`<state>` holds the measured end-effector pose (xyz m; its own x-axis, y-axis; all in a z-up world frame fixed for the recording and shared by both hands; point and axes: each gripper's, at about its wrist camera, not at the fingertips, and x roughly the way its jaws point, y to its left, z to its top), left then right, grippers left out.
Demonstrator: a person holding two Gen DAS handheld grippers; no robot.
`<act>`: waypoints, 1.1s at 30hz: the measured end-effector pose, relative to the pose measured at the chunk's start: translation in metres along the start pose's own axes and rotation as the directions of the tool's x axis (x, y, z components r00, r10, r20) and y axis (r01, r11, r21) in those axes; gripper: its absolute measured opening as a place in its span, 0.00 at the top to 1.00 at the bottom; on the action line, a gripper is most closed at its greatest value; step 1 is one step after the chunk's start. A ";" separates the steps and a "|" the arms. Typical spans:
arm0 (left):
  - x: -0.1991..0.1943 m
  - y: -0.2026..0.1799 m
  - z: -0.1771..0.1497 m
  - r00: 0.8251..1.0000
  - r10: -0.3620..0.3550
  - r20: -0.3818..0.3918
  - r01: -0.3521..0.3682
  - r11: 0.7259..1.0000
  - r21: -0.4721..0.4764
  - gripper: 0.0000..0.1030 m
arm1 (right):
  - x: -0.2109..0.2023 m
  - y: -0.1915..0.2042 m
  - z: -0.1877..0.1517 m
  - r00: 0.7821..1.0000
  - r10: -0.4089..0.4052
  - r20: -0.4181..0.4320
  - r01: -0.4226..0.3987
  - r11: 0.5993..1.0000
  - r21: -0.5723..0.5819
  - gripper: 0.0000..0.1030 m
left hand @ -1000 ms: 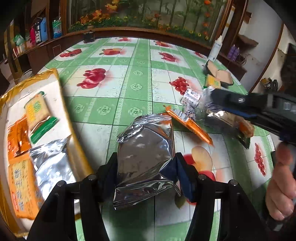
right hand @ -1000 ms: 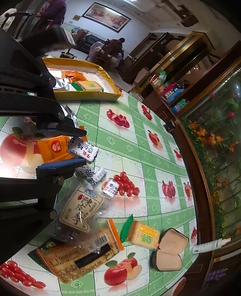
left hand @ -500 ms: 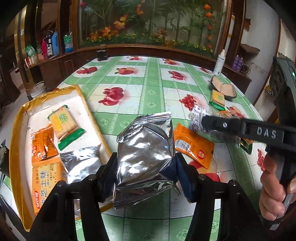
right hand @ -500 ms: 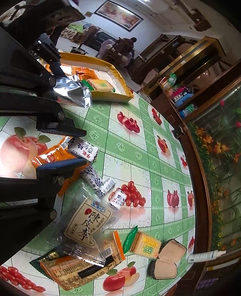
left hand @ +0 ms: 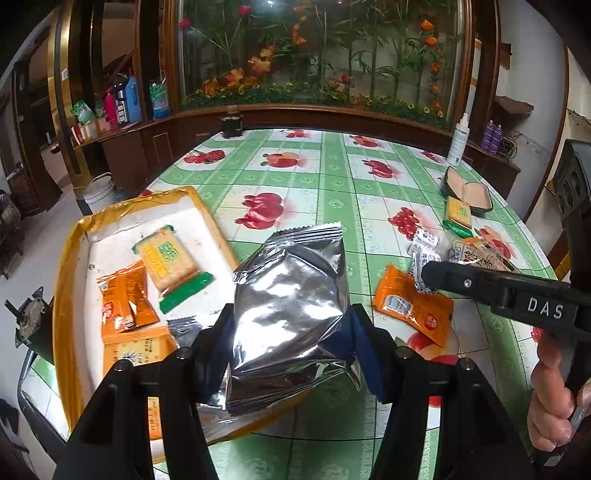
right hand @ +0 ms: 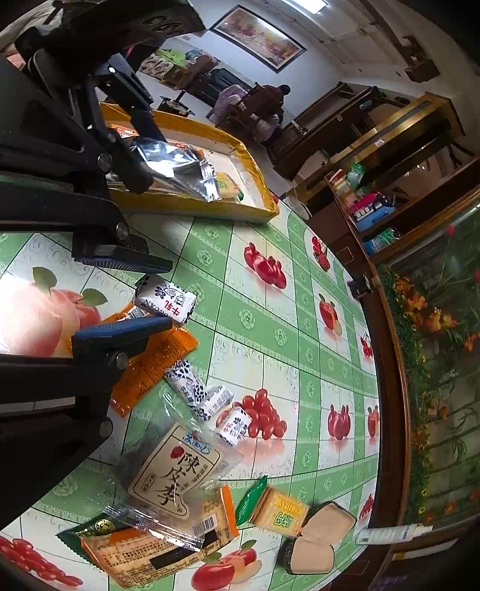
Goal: Organize snacks
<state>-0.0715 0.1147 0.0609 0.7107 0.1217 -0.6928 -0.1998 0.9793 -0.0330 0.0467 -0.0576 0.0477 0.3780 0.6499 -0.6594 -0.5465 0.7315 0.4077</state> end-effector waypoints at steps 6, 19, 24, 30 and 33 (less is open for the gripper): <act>-0.007 0.012 0.001 0.999 0.025 0.020 -0.024 1.000 -0.018 0.42 | 0.006 0.012 -0.004 0.999 0.024 -0.021 -0.024 1.000 -0.016 0.75; -0.020 0.042 -0.003 0.997 0.061 0.037 -0.058 0.995 -0.076 0.42 | 0.018 0.052 -0.005 0.995 0.077 -0.063 -0.081 0.995 -0.064 0.75; -0.023 0.054 -0.005 0.996 0.076 0.042 -0.072 0.992 -0.104 0.42 | 0.024 0.071 0.000 0.993 0.095 -0.069 -0.101 0.991 -0.090 0.75; -0.026 0.072 -0.008 0.995 0.092 0.042 -0.086 0.987 -0.134 0.42 | 0.038 0.095 0.005 0.990 0.105 -0.090 -0.116 0.986 -0.122 0.75; -0.025 0.081 -0.009 0.994 0.100 0.038 -0.093 0.984 -0.150 0.42 | 0.045 0.105 0.009 0.989 0.110 -0.099 -0.123 0.984 -0.132 0.75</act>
<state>-0.1120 0.1890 0.0691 0.7125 0.2252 -0.6646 -0.3643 0.9282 -0.0760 0.0129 0.0501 0.0667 0.2391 0.7029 -0.6698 -0.6826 0.6123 0.3989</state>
